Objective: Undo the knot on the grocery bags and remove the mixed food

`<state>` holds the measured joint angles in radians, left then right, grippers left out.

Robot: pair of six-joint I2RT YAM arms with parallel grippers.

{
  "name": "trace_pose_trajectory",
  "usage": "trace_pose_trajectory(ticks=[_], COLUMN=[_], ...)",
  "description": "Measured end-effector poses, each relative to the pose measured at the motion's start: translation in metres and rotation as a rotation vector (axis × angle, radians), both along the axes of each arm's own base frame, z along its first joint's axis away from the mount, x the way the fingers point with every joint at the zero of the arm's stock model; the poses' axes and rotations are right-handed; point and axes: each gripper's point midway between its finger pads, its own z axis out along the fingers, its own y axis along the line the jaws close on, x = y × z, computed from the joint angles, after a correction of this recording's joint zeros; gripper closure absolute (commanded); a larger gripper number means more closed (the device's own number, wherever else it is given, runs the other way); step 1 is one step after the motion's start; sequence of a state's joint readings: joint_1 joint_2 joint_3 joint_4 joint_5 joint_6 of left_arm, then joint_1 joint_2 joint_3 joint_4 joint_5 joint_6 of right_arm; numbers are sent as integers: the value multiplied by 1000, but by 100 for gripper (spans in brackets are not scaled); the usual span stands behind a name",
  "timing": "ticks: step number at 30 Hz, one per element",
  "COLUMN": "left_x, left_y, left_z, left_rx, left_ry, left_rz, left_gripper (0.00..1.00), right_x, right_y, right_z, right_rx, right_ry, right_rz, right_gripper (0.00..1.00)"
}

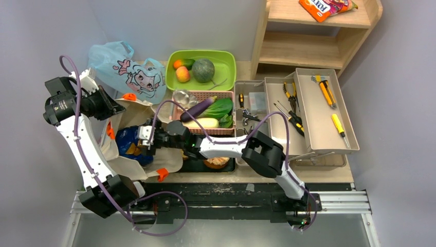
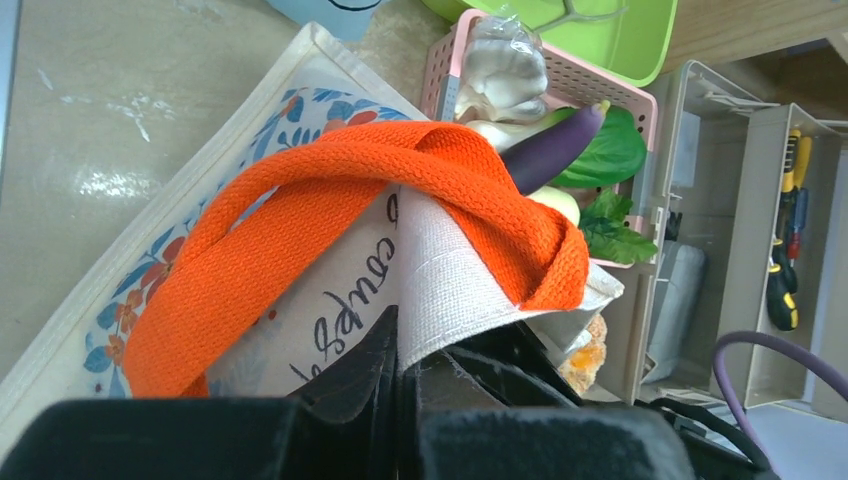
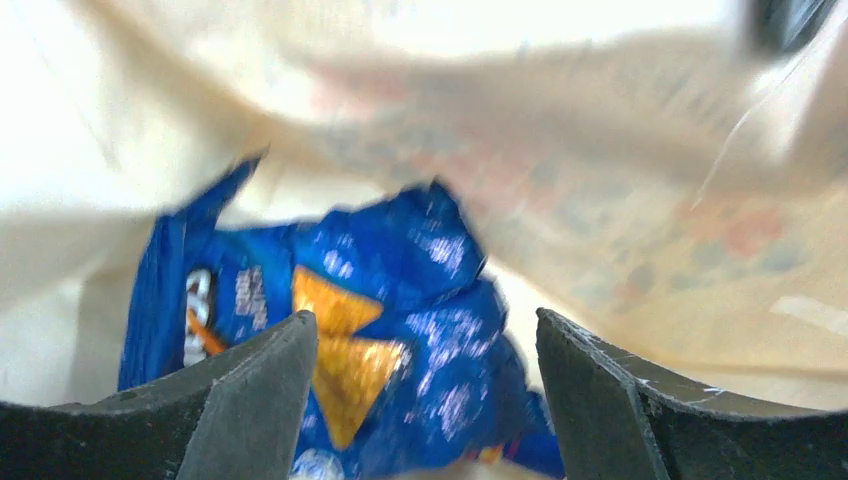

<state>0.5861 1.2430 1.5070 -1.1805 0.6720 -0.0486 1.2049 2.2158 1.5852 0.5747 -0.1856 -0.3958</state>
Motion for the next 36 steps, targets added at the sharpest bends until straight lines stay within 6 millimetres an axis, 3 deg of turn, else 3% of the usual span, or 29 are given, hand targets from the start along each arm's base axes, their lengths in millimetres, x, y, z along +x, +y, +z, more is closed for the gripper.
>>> trace_pose_trajectory(ticks=[3, 5, 7, 10, 14, 16, 18, 19, 20, 24, 30, 36], left_x=[-2, -4, -5, -7, -9, -10, -11, -11, -11, -11, -12, -8], left_y=[-4, -6, -9, -16, -23, -25, -26, -26, -26, -27, -27, -21], left_z=[1, 0, 2, 4, 6, 6, 4, 4, 4, 4, 3, 1], left_rx=[-32, -46, -58, -77, -91, -97, -102, -104, -104, -98, -87, -64], left_ry=[9, 13, 11, 2, -5, -1, 8, 8, 5, 3, 0, 1], left_rz=[20, 27, 29, 14, 0, -5, -5, -7, -10, -21, -35, -23], left_gripper=[100, 100, 100, 100, 100, 100, 100, 100, 100, 100, 100, 100], right_x=[-5, -6, -4, -1, -1, -1, 2, 3, 4, 12, 24, 19], right_y=[6, 15, 25, 35, 33, 32, 36, 37, 39, 42, 39, 28], right_z=[38, 50, 49, 17, -64, -95, -96, -95, -94, -92, -91, -82], right_rx=[71, 94, 97, 40, -126, -185, -188, -192, -195, -206, -208, -191], right_ry=[-48, -69, -82, -92, -58, -57, -68, -69, -71, -105, -85, -27], right_rz=[24, 29, 34, 39, 49, 58, 57, 57, 55, 34, -14, -31], right_gripper=[18, 14, 12, 11, 12, 12, 14, 20, 32, 98, 100, 100])
